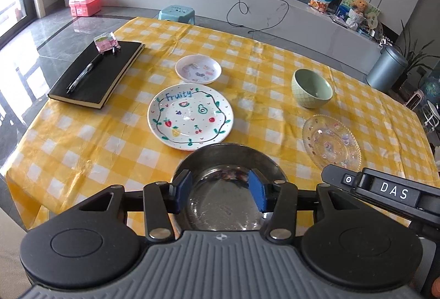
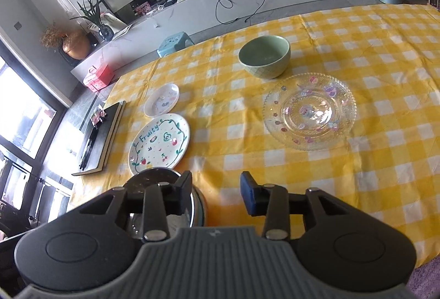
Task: Organize plates and bowls
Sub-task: 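Withdraw both grippers from the stacked bowls toward the pale green bowl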
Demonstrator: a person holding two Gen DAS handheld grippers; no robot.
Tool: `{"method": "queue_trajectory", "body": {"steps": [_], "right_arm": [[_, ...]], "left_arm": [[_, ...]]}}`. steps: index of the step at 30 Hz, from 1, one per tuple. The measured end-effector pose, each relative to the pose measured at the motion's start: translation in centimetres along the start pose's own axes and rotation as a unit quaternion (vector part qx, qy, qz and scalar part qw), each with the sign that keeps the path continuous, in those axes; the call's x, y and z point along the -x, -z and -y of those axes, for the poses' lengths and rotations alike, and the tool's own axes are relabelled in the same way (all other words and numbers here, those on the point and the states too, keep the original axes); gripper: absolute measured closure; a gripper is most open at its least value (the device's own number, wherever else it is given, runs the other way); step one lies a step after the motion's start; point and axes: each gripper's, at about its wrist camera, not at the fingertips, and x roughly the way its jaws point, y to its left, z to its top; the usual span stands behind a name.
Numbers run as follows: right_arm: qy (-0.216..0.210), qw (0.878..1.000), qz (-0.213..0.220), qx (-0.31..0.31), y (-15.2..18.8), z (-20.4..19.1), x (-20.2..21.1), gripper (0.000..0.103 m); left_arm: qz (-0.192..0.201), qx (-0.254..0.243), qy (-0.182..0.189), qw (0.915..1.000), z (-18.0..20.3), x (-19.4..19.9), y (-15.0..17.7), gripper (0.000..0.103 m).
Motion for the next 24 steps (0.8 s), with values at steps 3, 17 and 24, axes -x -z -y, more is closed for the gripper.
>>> {"method": "queue_trajectory", "body": {"steps": [3,17,24], "right_arm": [[0.009,1.000,0.010,-0.015,-0.6,1.6,0.3,0.060],[0.045,0.998,0.034,-0.016,-4.4,6.5,-0.4,0.048],[0.069,0.997,0.036,-0.017,-7.3,9.1,-2.3,0.048]], "left_arm": [[-0.005,-0.023,0.012,0.9997,1.6,-0.3,-0.6,0.048],[-0.048,-0.162,0.035,0.9850,9.3,-4.8,-4.5,0.047],[-0.055,-0.239,0.018,0.9693,12.0,-7.5,-6.5,0.044]]}}
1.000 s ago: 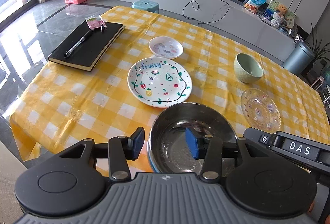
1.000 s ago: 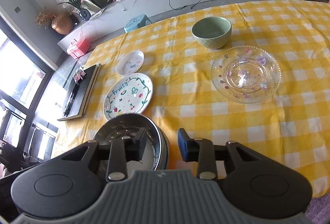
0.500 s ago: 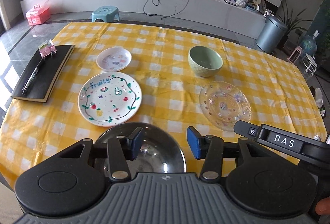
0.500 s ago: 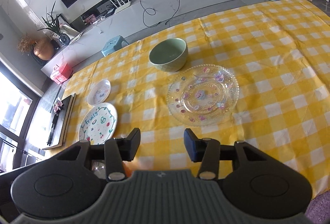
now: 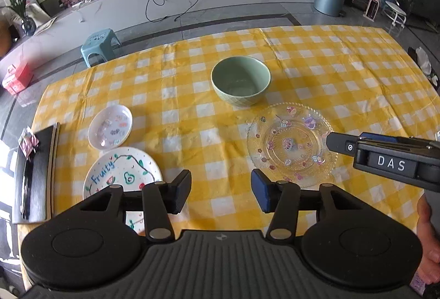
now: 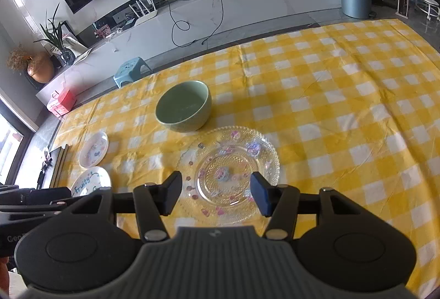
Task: Organize plates and bowls
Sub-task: 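Withdraw both grippers from the stacked bowls toward the pale green bowl, then grip the pale green bowl rim with the left gripper while the right gripper grips it too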
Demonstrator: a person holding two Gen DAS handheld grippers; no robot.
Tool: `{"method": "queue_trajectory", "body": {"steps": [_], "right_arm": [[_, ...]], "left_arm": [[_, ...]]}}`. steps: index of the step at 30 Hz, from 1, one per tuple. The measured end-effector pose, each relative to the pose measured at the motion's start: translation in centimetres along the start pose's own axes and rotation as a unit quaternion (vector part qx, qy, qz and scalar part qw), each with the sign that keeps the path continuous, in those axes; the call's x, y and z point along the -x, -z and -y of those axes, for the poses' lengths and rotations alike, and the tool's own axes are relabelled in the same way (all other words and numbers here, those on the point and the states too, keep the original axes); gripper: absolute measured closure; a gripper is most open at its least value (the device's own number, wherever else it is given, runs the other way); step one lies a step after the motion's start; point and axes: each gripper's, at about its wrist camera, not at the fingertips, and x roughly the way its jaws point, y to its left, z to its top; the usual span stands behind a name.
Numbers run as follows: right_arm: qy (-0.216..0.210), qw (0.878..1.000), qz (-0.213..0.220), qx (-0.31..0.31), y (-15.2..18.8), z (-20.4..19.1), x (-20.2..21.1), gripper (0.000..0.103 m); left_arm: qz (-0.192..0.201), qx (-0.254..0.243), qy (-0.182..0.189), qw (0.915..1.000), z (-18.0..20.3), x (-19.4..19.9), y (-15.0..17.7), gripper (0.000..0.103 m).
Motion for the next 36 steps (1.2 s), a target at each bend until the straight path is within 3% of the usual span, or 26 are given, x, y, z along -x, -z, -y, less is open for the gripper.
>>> {"method": "queue_trajectory", "body": {"steps": [4,11,18,21,26,36], "right_arm": [[0.011,1.000,0.002,0.006,-1.9,0.7,-1.7,0.048],[0.018,1.000,0.010,0.010,-5.2,0.0,-4.6,0.049],[0.014,1.000,0.007,0.020,-7.0,-2.1,-8.6,0.063],[0.017,1.000,0.000,0.023,-7.5,-2.8,-10.3,0.072],[0.024,0.999,-0.008,0.029,-8.1,-3.4,-12.8,0.078],[0.025,0.999,-0.047,0.006,-8.1,-3.1,-17.1,0.087]], "left_arm": [[0.003,-0.027,0.009,0.9996,0.3,-1.7,-2.1,0.044],[0.017,-0.029,0.007,0.9994,-0.6,-5.4,-6.2,0.044],[0.020,-0.004,0.022,0.9996,-2.0,-9.4,-8.9,0.045],[0.011,0.020,0.021,0.9995,-3.0,-11.3,-9.5,0.053],[-0.008,0.067,0.043,0.9968,-4.9,-14.0,-10.1,0.066],[-0.034,0.068,0.064,0.9950,-5.0,-17.2,-10.1,0.081]]}}
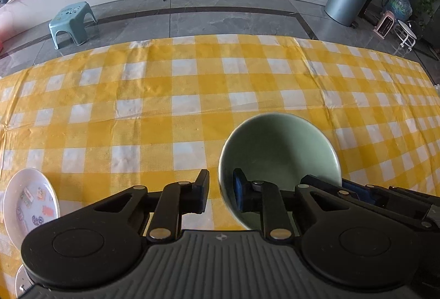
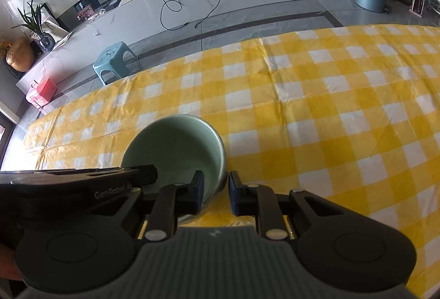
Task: Organize plates and bowls
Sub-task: 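Lift the green bowl with both grippers and carry it over the stacked steel bowls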
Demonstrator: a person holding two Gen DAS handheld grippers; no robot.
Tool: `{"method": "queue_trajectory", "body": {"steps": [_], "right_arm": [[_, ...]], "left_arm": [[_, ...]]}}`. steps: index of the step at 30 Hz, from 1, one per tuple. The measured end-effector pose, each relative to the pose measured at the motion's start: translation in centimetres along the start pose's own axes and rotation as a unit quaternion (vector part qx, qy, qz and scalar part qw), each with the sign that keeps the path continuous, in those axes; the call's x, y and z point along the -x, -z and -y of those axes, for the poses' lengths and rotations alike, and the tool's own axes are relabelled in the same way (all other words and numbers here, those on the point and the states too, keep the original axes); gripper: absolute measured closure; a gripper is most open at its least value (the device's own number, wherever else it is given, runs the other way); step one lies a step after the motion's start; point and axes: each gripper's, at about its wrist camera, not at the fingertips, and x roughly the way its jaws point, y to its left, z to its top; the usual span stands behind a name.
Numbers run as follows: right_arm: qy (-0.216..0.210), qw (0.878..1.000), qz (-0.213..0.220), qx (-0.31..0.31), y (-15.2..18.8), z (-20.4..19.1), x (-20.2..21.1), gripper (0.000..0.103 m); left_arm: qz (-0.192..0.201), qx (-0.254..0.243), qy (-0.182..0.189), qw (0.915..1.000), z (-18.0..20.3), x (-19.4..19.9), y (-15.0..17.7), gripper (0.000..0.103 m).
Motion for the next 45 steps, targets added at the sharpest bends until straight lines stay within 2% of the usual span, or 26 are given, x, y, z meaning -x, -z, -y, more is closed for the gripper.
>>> {"method": "queue_trajectory", "body": {"steps": [4,11,16,21,28,40,45], "right_arm": [[-0.009,1.000,-0.002,-0.011,0.0,0.4,-0.6,0.088],[-0.003,1.000,-0.010,-0.028,0.0,0.7,-0.6,0.092],[-0.008,0.999,-0.002,-0.032,0.4,0.6,1.1,0.093],[-0.027,0.999,0.004,-0.033,1.1,0.0,4.4,0.093],[-0.051,0.998,0.024,-0.005,3.7,-2.6,10.5,0.093],[-0.123,0.992,-0.017,0.029,10.6,-8.1,16.8,0.093],[-0.136,0.990,-0.028,0.039,13.8,-9.3,18.3,0.093]], "left_arm": [[0.003,0.000,0.014,0.9999,0.1,-0.3,-0.1,0.089],[0.010,0.003,0.018,0.9998,0.6,0.2,-0.3,0.093],[0.021,-0.005,0.013,0.9997,1.2,2.3,0.1,0.093],[0.034,0.009,0.012,0.9993,1.4,6.1,1.2,0.094],[0.062,0.020,-0.013,0.9978,1.1,12.3,4.3,0.094],[0.064,0.049,-0.055,0.9952,-2.3,20.2,11.3,0.095],[0.057,0.063,-0.054,0.9949,-3.1,21.9,14.3,0.095]]}}
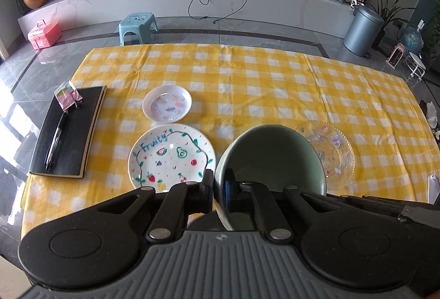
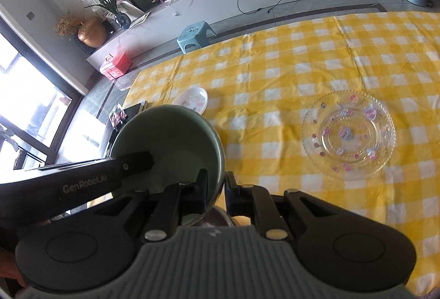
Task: Organize plates and bowls
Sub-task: 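Lift the green bowl with both grippers and carry it over the stacked steel bowls, then lower the green bowl into the orange steel bowl and open both grippers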
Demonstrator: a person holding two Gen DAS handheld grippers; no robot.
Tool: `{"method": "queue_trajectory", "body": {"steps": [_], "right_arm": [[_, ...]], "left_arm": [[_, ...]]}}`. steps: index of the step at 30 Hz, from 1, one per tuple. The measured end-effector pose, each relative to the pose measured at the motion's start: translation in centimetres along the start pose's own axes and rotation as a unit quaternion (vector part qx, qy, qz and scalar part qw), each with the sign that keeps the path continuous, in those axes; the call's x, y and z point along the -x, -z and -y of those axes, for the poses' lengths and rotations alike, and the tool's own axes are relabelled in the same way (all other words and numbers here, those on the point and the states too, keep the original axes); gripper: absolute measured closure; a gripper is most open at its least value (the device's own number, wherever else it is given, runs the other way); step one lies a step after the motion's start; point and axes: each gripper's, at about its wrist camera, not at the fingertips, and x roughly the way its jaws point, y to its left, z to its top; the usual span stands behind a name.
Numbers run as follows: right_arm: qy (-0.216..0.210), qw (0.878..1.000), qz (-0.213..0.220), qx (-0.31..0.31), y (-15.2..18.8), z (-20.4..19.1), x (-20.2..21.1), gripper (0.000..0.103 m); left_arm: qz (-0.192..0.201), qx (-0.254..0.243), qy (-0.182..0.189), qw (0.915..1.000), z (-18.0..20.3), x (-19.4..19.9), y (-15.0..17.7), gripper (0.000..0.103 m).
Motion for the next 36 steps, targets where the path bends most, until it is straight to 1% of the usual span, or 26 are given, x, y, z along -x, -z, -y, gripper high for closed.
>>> {"method": "queue_trajectory", "body": {"steps": [7,11,13,20,29,36], "right_arm": [[-0.007,1.000,-0.025,0.010,3.3,-0.7,0.3,0.093],[0.001,0.999,-0.037,0.013,4.5,-0.7,-0.2,0.094],[0.007,0.999,-0.043,0.012,4.9,-0.6,-0.4,0.094],[0.029,0.998,-0.048,0.021,5.2,-0.8,-1.0,0.095],[0.039,0.997,-0.060,0.031,5.4,-0.9,-2.0,0.097],[0.037,0.997,-0.066,0.026,5.5,-0.4,-2.5,0.097]], "left_arm": [[-0.018,0.015,0.008,0.9997,-1.8,0.9,3.5,0.095],[-0.045,0.040,0.022,0.9979,-3.0,0.1,5.1,0.095],[-0.052,0.048,0.029,0.9970,-3.4,-0.3,5.8,0.095],[-0.059,0.051,0.034,0.9964,-3.7,-0.9,6.6,0.096],[-0.070,0.048,0.035,0.9957,-4.0,-1.7,6.9,0.096],[-0.072,0.028,0.018,0.9969,-3.4,-2.0,6.9,0.096]]}}
